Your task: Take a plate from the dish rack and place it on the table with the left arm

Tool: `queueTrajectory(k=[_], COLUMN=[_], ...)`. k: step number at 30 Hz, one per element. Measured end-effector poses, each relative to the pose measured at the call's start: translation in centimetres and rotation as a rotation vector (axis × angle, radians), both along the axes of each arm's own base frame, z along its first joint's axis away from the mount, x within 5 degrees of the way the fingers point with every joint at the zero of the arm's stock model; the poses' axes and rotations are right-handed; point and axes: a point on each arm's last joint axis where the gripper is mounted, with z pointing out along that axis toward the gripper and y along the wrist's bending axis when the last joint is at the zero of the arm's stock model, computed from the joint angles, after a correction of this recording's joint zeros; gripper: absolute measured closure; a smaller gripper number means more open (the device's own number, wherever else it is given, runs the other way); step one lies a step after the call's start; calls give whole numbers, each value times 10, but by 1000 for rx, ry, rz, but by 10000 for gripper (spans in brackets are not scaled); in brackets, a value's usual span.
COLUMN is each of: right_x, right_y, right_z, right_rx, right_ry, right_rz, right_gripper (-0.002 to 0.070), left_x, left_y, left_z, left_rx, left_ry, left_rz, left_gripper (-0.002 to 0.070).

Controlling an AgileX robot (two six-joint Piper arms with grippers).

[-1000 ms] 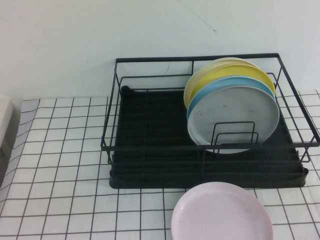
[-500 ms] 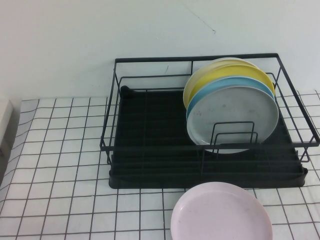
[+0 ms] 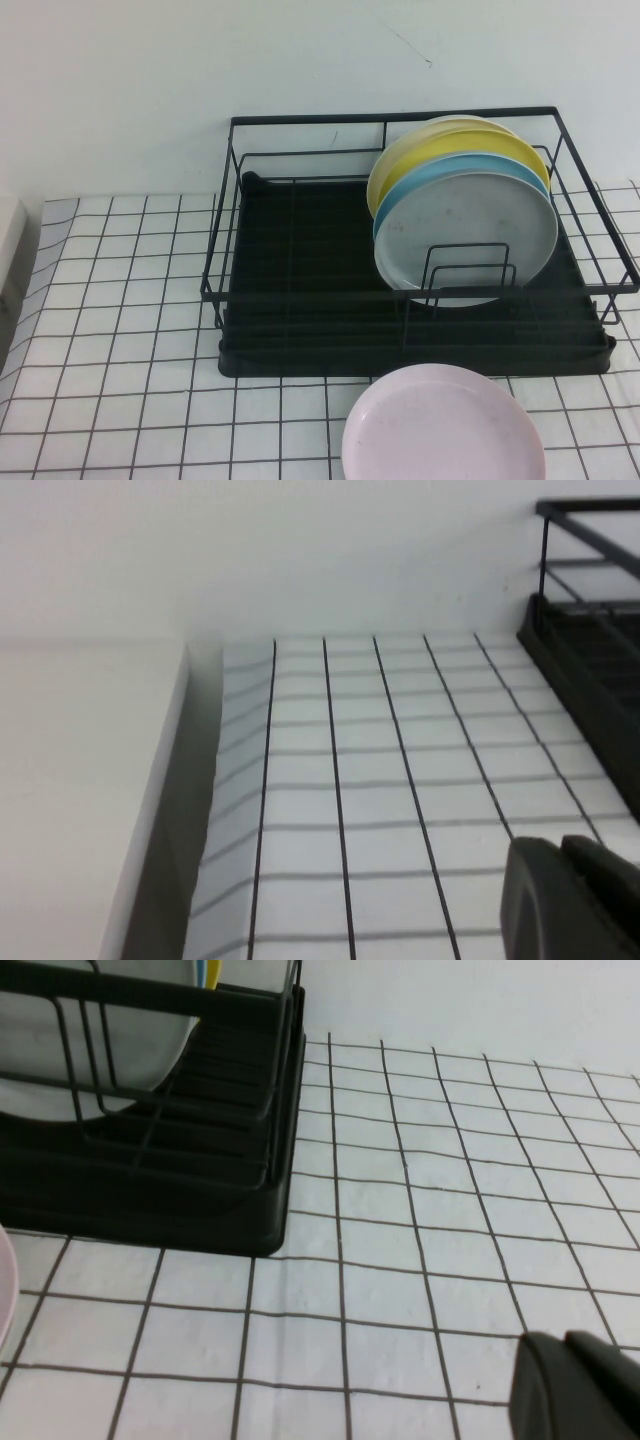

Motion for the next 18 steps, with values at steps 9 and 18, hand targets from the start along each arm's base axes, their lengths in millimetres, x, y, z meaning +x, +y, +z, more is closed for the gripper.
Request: queueTrajectory(k=[9, 18], right_x=[0, 0], right_y=[0, 0], right_z=[0, 0], right_rx=[0, 0], right_ry=[0, 0], right_rz=[0, 0], right_gripper=[679, 679], left_x=[-2, -3], left_y=[0, 0], left_z=[-11, -11], left_rx=[17, 40], left_ry=[123, 127], left_rz=[-8, -10], left_gripper=[677, 677])
